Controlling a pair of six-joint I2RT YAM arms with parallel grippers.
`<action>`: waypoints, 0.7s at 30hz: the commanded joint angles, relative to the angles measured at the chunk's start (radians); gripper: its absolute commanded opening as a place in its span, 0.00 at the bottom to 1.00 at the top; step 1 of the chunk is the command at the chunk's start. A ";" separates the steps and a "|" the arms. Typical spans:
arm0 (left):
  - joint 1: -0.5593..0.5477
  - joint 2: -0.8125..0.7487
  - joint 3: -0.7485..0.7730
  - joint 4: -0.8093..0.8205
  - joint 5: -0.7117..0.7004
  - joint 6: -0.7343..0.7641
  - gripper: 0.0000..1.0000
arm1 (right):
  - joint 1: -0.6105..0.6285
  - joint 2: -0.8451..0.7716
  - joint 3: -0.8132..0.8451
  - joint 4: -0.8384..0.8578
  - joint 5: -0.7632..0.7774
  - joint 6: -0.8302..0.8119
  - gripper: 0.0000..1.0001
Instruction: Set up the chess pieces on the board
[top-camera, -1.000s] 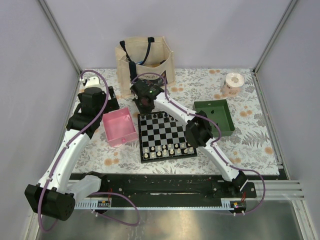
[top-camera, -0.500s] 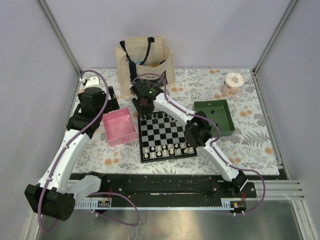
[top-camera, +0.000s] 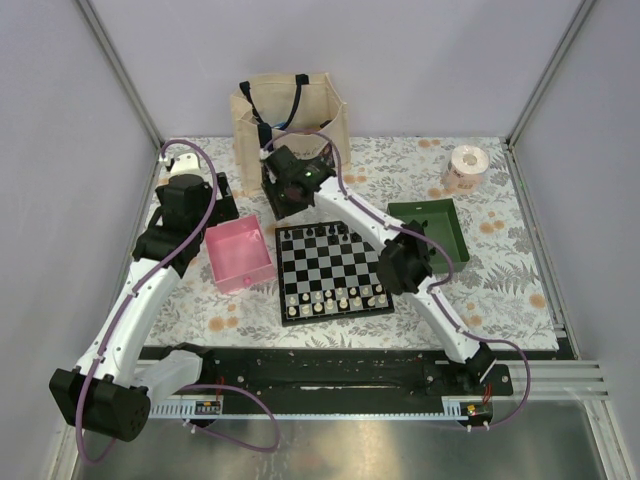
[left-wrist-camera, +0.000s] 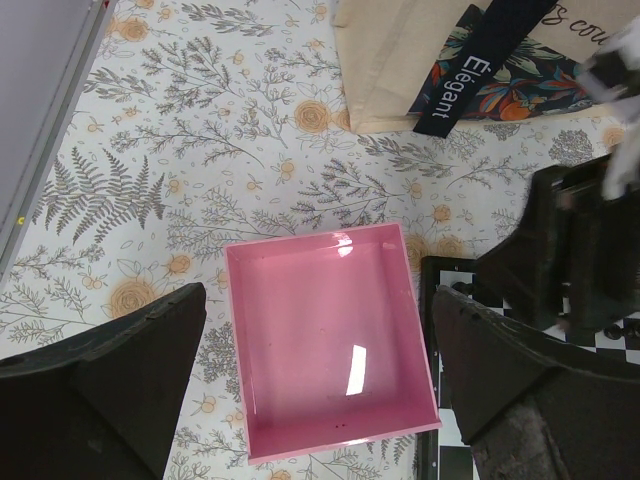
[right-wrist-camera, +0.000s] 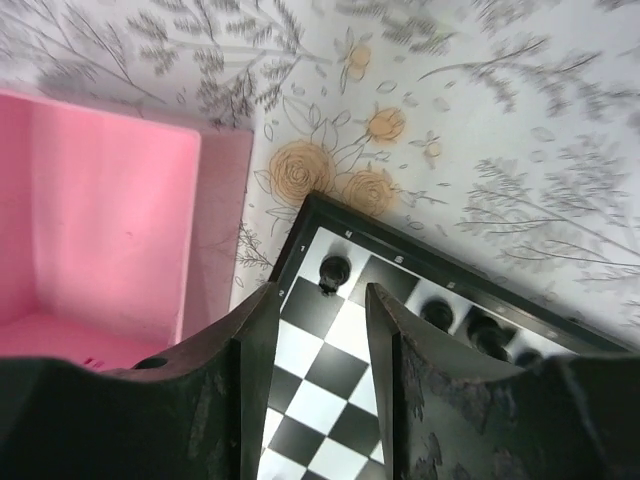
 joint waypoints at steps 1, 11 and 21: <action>-0.002 -0.018 0.002 0.045 -0.018 0.003 0.99 | -0.078 -0.233 -0.021 0.047 0.053 0.010 0.48; 0.000 -0.001 0.006 0.045 0.000 0.003 0.99 | -0.388 -0.750 -0.717 0.215 0.139 0.047 0.51; -0.002 0.011 0.008 0.044 0.008 0.003 0.99 | -0.672 -0.909 -1.193 0.236 0.078 0.095 0.48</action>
